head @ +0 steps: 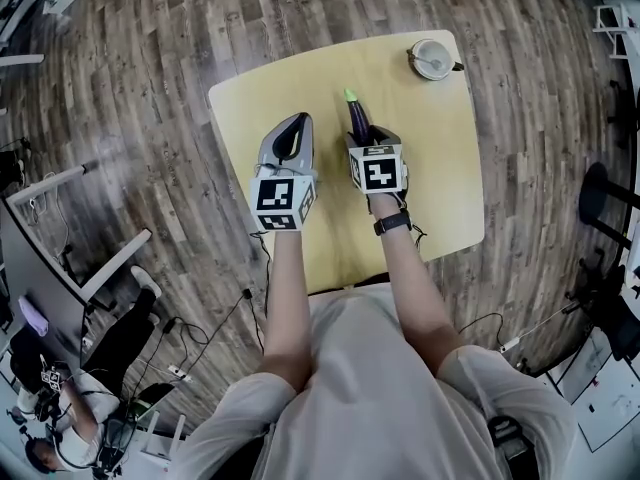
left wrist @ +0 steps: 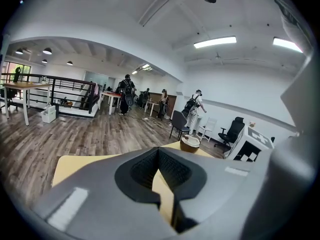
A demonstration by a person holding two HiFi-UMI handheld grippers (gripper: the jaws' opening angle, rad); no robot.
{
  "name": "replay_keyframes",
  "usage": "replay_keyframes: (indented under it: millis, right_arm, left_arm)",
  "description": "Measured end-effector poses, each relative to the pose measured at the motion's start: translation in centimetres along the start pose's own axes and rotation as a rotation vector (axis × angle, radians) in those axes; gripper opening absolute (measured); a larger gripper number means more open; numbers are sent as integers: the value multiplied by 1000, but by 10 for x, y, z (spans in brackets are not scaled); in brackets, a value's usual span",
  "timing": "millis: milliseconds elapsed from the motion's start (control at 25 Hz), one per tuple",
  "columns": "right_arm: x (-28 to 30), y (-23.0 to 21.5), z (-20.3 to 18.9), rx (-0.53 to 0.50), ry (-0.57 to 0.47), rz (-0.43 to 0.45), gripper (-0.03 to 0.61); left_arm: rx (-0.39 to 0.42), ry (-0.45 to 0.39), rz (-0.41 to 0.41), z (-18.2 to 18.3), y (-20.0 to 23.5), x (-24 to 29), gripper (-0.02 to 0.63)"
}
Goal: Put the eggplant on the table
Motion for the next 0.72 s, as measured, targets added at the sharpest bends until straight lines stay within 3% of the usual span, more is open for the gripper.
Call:
replay_keyframes:
  millis: [400, 520, 720]
  right_arm:
    - [7, 3, -9, 55, -37, -10, 213]
    - [2, 13, -10, 54, -91, 14, 285]
    - [-18, 18, -6, 59, -177, -25, 299]
  left_arm:
    - [-50, 11, 17, -3, 4, -23, 9]
    - [-46, 8, 17, 2, 3, -34, 9]
    - [-53, -11, 11, 8, 3, -53, 9]
Point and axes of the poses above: the fingertips, and each gripper's own axes: x forward along the fingers, y to its left, z out of its top, the point moved 7 cm from there along -x, backward along the fingers, and after that the axes turned 9 degrees about -y, right-handed, at the moved point
